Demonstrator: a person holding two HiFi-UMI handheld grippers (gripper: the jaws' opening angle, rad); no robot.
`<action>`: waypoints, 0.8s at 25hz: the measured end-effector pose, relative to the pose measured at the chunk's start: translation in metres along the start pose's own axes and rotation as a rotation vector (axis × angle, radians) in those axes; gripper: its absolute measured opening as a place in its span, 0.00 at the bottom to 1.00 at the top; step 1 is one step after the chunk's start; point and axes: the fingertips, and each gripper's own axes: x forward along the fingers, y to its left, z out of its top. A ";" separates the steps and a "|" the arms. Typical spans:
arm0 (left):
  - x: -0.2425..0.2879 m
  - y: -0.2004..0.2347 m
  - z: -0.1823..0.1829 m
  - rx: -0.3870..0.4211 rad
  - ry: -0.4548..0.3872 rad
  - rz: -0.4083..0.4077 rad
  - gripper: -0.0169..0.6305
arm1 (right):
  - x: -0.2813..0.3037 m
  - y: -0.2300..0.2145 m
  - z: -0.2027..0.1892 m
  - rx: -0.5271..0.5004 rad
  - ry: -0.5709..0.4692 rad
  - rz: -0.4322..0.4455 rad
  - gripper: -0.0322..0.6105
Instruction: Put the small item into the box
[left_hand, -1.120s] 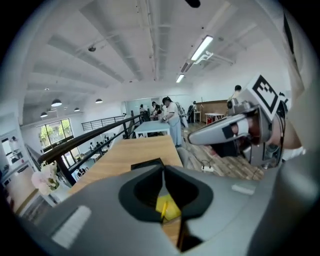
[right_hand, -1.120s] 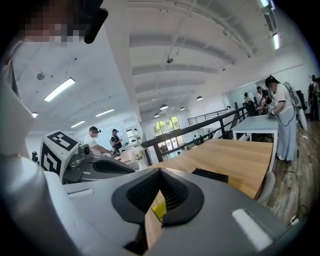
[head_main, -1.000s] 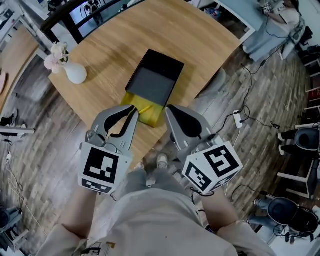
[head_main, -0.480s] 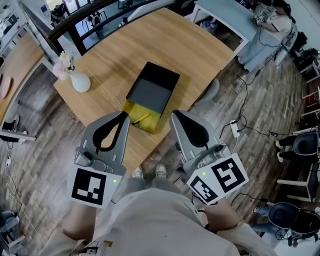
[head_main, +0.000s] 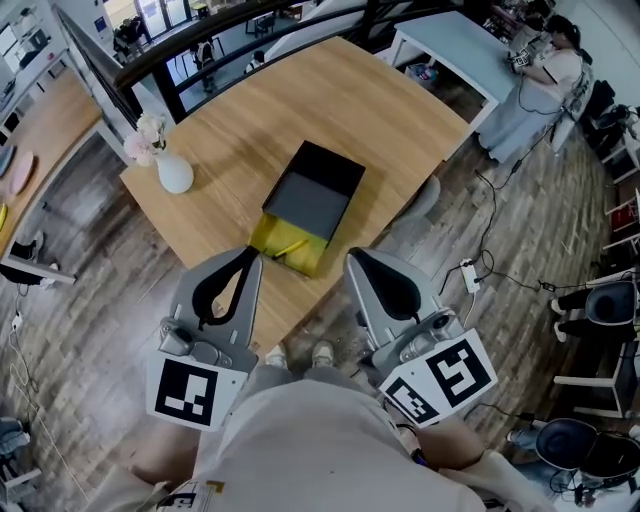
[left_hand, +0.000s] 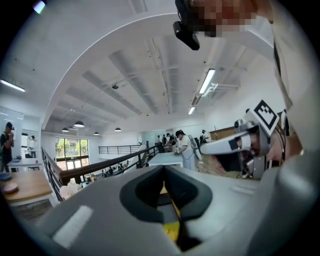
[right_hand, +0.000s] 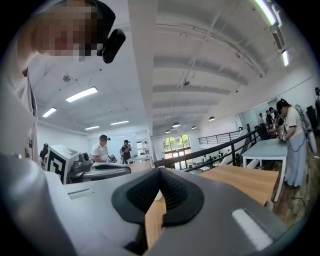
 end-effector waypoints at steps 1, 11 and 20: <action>-0.001 -0.001 -0.002 0.007 0.002 -0.002 0.03 | 0.001 0.000 -0.004 0.000 0.008 -0.002 0.05; -0.005 -0.002 -0.023 -0.035 0.042 -0.005 0.03 | 0.007 0.000 -0.042 -0.033 0.099 -0.011 0.05; 0.001 -0.001 -0.028 -0.030 0.061 -0.015 0.03 | 0.008 -0.002 -0.036 -0.061 0.078 -0.036 0.05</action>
